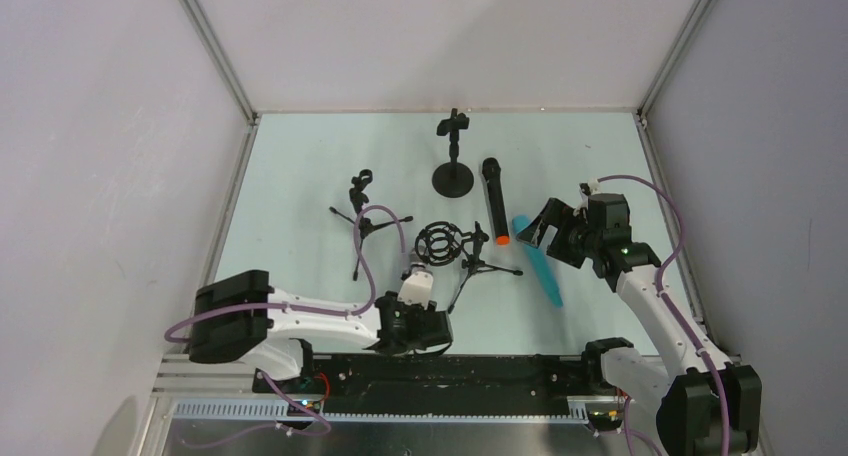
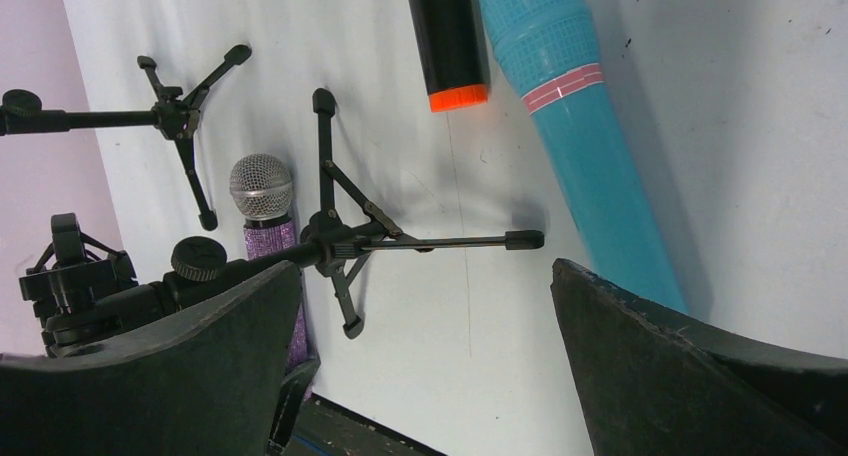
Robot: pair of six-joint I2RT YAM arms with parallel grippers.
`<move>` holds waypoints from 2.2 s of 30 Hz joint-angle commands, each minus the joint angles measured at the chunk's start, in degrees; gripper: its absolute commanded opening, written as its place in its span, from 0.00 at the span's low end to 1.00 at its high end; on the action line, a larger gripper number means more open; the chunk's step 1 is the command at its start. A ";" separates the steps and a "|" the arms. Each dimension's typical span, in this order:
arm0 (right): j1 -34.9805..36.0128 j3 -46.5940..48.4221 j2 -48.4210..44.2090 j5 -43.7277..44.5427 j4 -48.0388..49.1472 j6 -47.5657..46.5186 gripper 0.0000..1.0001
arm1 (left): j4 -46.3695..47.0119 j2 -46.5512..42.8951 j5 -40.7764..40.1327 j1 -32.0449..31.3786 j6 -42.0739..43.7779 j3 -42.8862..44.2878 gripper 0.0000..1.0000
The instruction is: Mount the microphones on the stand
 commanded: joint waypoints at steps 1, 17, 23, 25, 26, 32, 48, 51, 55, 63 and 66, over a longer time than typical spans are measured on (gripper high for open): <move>-0.43 0.19 -0.05 -0.75 1.78 -0.01 1.00 | -0.43 2.36 0.29 -0.99 -0.61 1.72 0.57; -0.58 0.19 -0.03 -2.01 2.65 0.81 1.00 | -0.48 -9.41 -1.00 -0.22 -6.09 -3.38 0.00; -0.54 0.19 -0.39 -2.54 2.91 1.35 1.00 | -0.42 -20.11 -2.00 1.34 -5.66 -5.30 0.00; -0.54 0.19 -0.65 -2.55 2.78 1.43 1.00 | -0.54 -24.42 -2.51 1.82 -5.46 -6.08 0.00; -0.54 0.19 -0.74 -2.55 2.70 1.47 1.00 | -0.50 -25.99 -2.73 2.00 -5.50 -6.43 0.00; -0.59 0.19 -1.32 -3.00 2.80 1.92 1.00 | -0.75 -42.40 -5.86 3.02 -3.55 -8.80 0.00; -0.66 0.19 -3.03 -4.89 3.66 3.15 1.00 | -5.55 -48.70 -19.50 3.08 8.60 0.66 0.00; -0.56 0.19 -3.68 -6.06 4.31 3.21 1.00 | -5.42 -47.32 -22.61 3.10 9.70 3.40 0.00; -0.50 0.19 -4.87 -9.81 5.99 3.09 1.00 | -4.97 -46.01 -26.65 3.12 10.31 7.17 0.00; -0.09 0.19 -8.57 -15.97 10.36 2.88 1.00 | 6.09 -40.68 -22.34 3.14 22.79 12.44 0.00; -0.08 0.19 -9.99 -19.11 12.40 2.88 1.00 | 10.28 -37.81 -18.25 3.07 27.16 13.59 0.00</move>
